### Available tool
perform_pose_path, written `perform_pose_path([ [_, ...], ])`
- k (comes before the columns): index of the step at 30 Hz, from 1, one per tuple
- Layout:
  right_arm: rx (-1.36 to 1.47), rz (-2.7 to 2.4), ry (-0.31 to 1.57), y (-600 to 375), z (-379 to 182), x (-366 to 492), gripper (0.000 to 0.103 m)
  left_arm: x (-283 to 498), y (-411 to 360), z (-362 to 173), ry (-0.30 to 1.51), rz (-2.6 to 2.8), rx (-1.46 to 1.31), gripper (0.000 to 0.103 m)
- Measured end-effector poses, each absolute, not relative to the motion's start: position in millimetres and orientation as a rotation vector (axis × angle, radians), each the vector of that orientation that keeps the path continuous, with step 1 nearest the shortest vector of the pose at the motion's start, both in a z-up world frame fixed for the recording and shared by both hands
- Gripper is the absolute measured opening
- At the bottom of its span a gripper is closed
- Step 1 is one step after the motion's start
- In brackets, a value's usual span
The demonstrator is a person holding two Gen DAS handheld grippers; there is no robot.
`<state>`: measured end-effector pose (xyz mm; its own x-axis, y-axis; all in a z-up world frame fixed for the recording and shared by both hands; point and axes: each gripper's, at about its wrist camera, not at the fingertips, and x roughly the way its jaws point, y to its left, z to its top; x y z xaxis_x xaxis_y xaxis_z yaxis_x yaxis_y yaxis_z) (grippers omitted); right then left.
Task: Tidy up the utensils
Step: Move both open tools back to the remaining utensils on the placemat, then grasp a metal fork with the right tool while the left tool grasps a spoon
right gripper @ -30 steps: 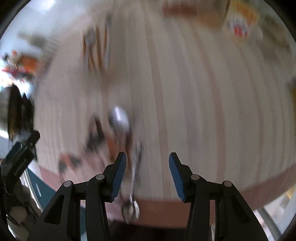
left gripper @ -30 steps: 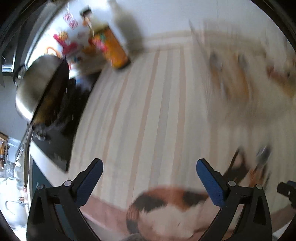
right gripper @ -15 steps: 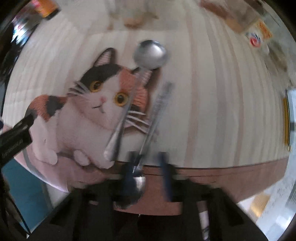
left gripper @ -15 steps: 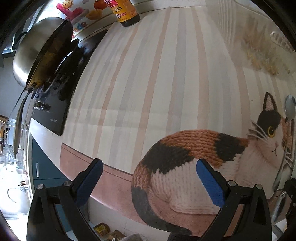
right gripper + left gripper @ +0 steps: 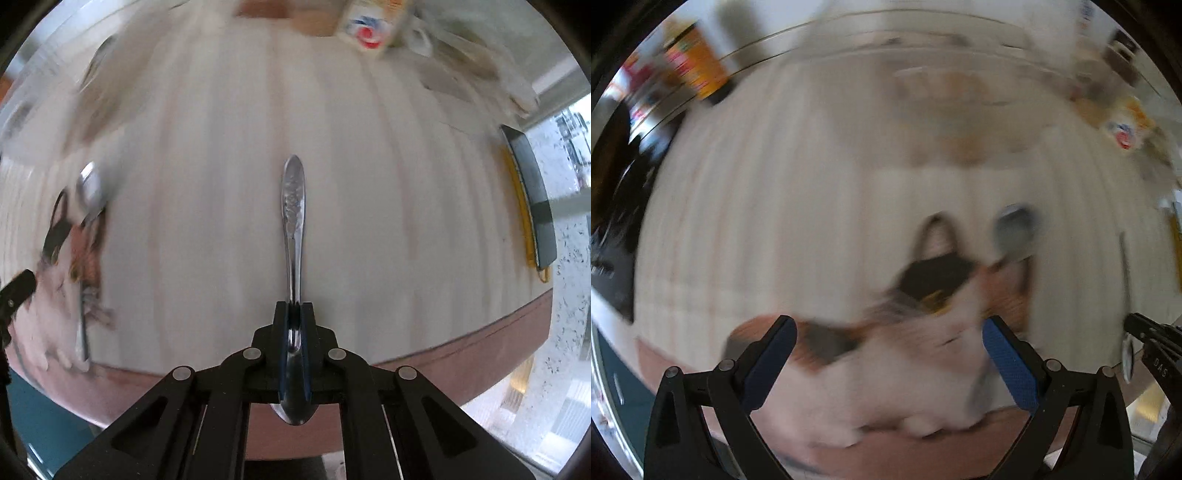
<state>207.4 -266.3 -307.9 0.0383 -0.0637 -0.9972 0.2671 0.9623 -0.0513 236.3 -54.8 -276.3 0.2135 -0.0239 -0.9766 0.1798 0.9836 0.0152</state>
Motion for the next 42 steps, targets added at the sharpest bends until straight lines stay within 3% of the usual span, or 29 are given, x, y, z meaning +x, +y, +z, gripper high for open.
perform_pose_path([
  [9, 0.233, -0.225, 1.474, -326, -306, 216, 0.006, 256, -122, -283, 1.324, -0.219, 0.217, 0.100],
  [15, 0.258, -0.191, 1.467, -334, -310, 210, 0.007, 260, -142, -293, 1.343, -0.192, 0.260, 0.087],
  [20, 0.306, -0.157, 1.466, -351, -311, 199, 0.008, 262, -148, -294, 1.349, -0.225, 0.201, 0.058],
  [22, 0.318, -0.135, 1.435, -361, -304, 199, 0.009, 258, -148, -292, 1.346, -0.244, 0.177, 0.032],
  [23, 0.319, -0.130, 1.422, -365, -299, 201, 0.010, 256, -152, -291, 1.340, -0.242, 0.190, 0.029],
  [26, 0.329, -0.146, 1.394, -383, -286, 204, 0.027, 254, -156, -289, 1.348, -0.236, 0.179, 0.011],
  [31, 0.375, -0.175, 1.401, -396, -278, 204, 0.033, 246, -128, -288, 1.365, -0.210, 0.131, 0.008],
  [39, 0.292, -0.250, 1.500, -364, -296, 191, 0.035, 238, -78, -287, 1.408, -0.163, 0.075, 0.009],
  [41, 0.213, -0.263, 1.514, -353, -297, 188, 0.033, 235, -66, -285, 1.422, -0.156, 0.021, 0.010],
  [42, 0.208, -0.265, 1.510, -351, -296, 187, 0.028, 235, -62, -285, 1.433, -0.160, -0.007, 0.011],
])
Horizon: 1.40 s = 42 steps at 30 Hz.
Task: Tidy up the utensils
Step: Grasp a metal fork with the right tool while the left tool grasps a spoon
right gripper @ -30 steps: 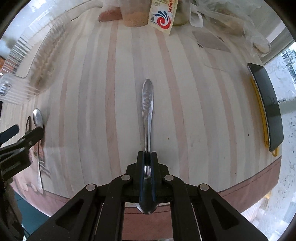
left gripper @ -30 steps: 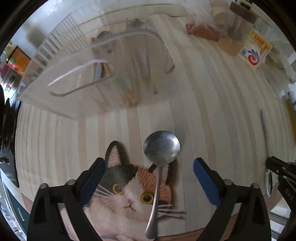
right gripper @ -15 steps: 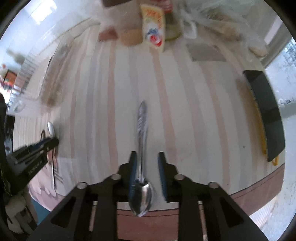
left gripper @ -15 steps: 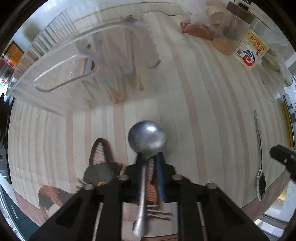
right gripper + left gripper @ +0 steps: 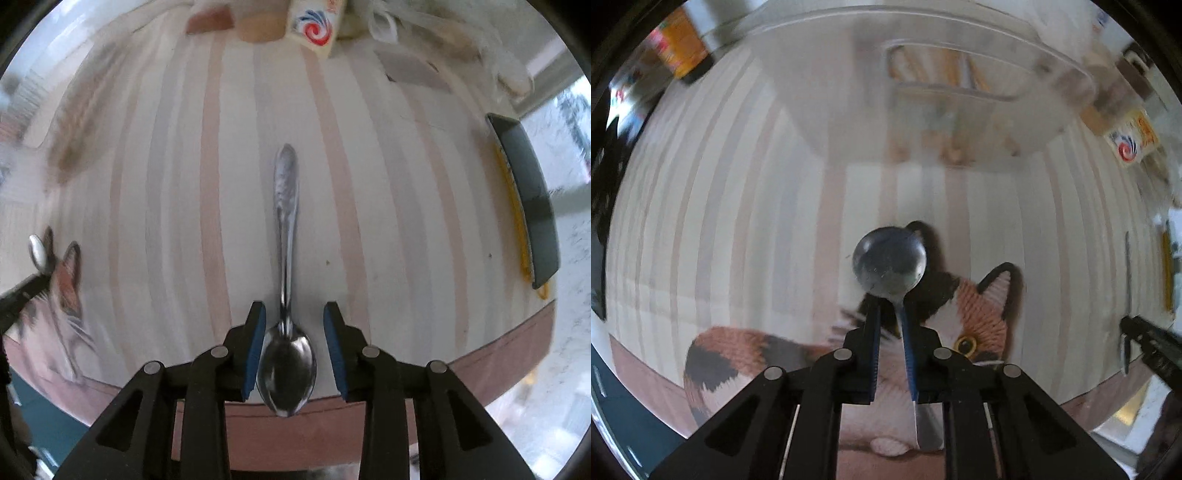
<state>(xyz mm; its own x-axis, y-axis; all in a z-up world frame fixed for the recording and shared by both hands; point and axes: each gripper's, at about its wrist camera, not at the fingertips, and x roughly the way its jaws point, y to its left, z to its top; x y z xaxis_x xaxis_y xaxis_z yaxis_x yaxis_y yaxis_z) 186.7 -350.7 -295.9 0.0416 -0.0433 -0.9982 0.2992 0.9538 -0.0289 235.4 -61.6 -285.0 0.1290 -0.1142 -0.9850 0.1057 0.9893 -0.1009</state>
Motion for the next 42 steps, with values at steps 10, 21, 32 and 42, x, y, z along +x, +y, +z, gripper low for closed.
perform_pose_path([
  [10, 0.189, -0.110, 1.476, -302, -291, 175, 0.006, 227, -51, -284, 1.441, -0.211, -0.067, 0.040],
  [21, 0.277, -0.098, 1.442, -304, -281, 157, 0.006, 264, -70, -297, 1.432, -0.125, -0.006, 0.042],
  [32, 0.298, -0.108, 1.399, -313, -264, 163, 0.006, 271, -92, -300, 1.406, -0.131, 0.033, 0.004],
  [42, 0.331, -0.088, 1.361, -312, -252, 167, 0.006, 254, -54, -278, 1.363, -0.191, -0.056, 0.004],
])
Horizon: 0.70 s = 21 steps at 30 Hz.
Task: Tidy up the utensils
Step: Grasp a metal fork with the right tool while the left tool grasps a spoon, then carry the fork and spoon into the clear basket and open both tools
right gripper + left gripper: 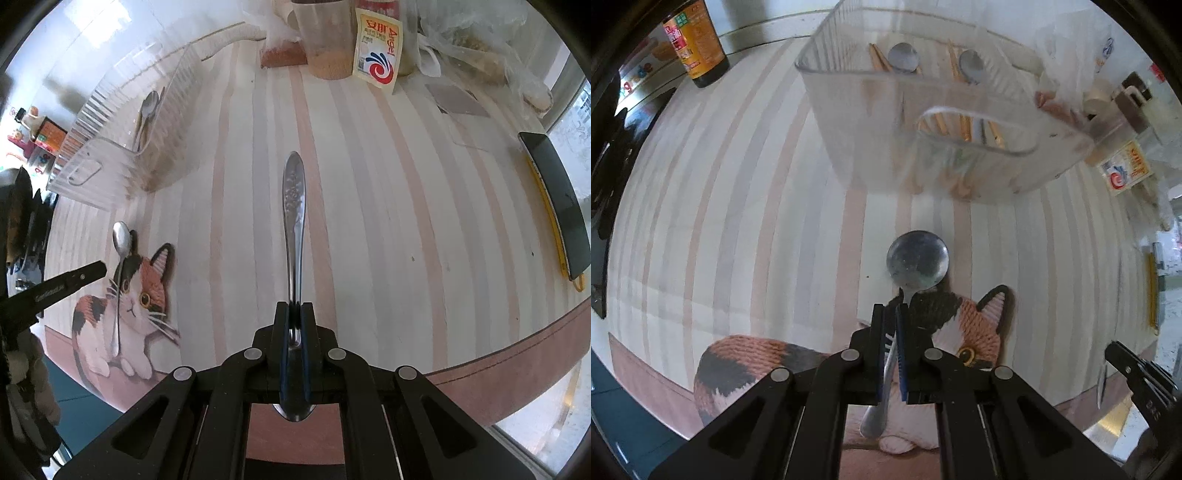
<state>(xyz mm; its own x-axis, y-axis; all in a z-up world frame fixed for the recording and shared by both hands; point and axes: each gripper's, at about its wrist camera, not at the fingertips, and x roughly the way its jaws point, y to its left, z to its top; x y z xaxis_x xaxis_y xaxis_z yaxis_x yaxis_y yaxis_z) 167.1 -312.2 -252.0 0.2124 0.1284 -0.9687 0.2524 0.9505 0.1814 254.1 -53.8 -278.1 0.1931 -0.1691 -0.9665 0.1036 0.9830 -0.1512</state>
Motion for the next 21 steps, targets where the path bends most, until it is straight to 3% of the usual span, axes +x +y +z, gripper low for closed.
perform_pose_path([
  [2, 0.342, -0.088, 1.363, -312, -257, 170, 0.006, 257, -52, -278, 1.369, -0.236, -0.067, 0.008],
  [3, 0.348, -0.089, 1.365, -311, -259, 173, 0.006, 259, -54, -282, 1.376, -0.250, -0.049, 0.017],
  [4, 0.354, -0.093, 1.367, -313, -261, 173, 0.006, 262, -57, -286, 1.386, -0.252, -0.017, 0.034],
  [9, 0.354, -0.115, 1.374, -316, -266, 173, 0.006, 268, -71, -292, 1.354, -0.234, 0.063, 0.061],
  [15, 0.364, -0.147, 1.384, -324, -272, 169, 0.006, 273, -92, -285, 1.285, -0.197, 0.097, 0.062],
  [17, 0.364, -0.154, 1.385, -326, -273, 167, 0.006, 275, -99, -282, 1.259, -0.201, 0.100, 0.054],
  [18, 0.364, -0.156, 1.385, -327, -273, 167, 0.006, 276, -102, -279, 1.239, -0.211, 0.109, 0.038],
  [21, 0.366, -0.162, 1.385, -328, -273, 165, 0.006, 278, -109, -276, 1.235, -0.220, 0.136, 0.038],
])
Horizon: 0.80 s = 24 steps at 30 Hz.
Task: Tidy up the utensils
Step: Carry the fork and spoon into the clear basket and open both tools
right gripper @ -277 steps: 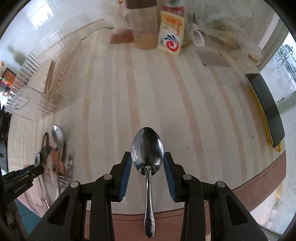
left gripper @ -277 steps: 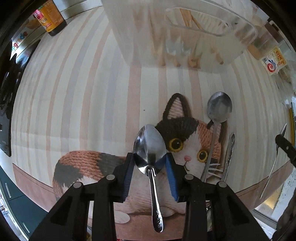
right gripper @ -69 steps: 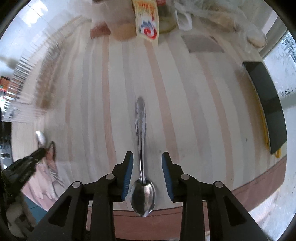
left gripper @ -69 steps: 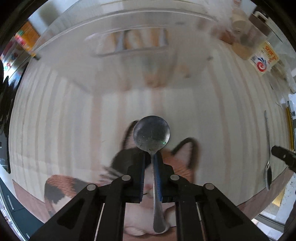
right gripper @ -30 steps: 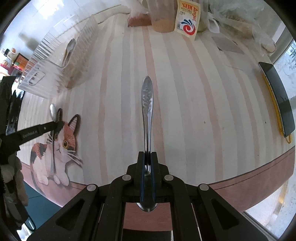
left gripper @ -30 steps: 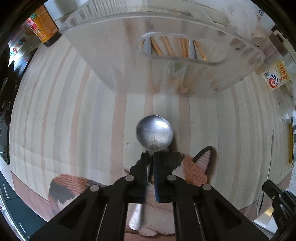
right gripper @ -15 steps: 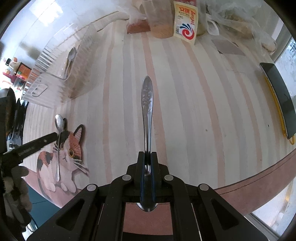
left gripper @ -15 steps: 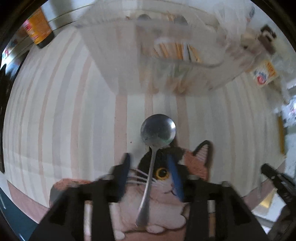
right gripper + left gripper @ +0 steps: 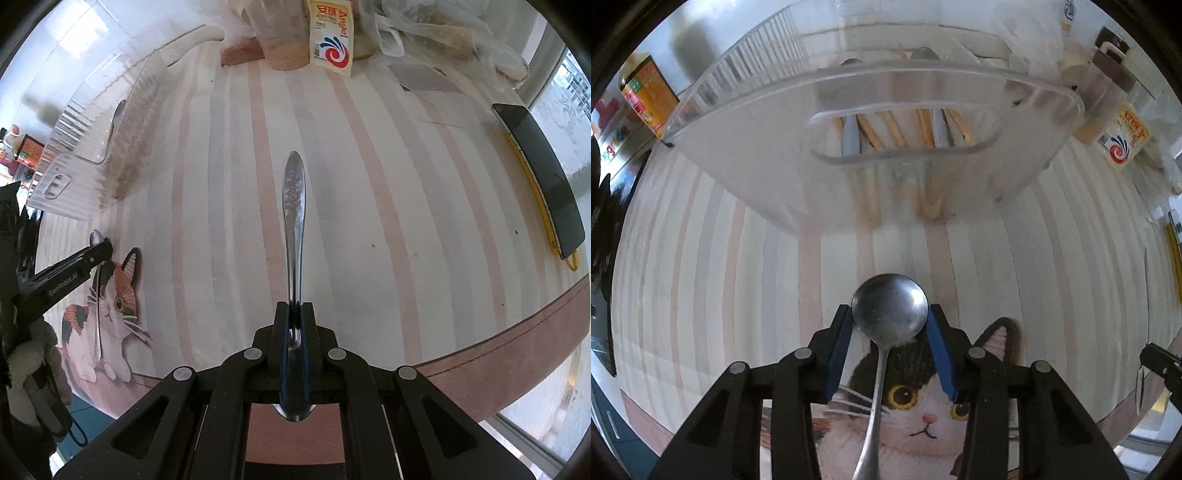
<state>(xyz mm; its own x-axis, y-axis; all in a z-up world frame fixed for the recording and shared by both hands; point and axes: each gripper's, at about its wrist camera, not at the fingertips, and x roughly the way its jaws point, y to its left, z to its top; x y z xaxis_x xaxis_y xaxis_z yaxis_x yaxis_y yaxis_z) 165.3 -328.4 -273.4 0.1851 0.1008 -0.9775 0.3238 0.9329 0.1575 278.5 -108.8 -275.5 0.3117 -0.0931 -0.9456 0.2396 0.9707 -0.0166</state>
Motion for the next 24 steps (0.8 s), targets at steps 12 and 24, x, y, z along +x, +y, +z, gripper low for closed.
perform_pose_path([
  [12, 0.356, -0.137, 1.354, -321, -262, 171, 0.006, 237, -114, -243, 1.207, -0.245, 0.130, 0.038],
  [24, 0.332, -0.053, 1.257, -304, -218, 191, 0.006, 219, -82, -173, 1.104, -0.251, 0.075, 0.038],
])
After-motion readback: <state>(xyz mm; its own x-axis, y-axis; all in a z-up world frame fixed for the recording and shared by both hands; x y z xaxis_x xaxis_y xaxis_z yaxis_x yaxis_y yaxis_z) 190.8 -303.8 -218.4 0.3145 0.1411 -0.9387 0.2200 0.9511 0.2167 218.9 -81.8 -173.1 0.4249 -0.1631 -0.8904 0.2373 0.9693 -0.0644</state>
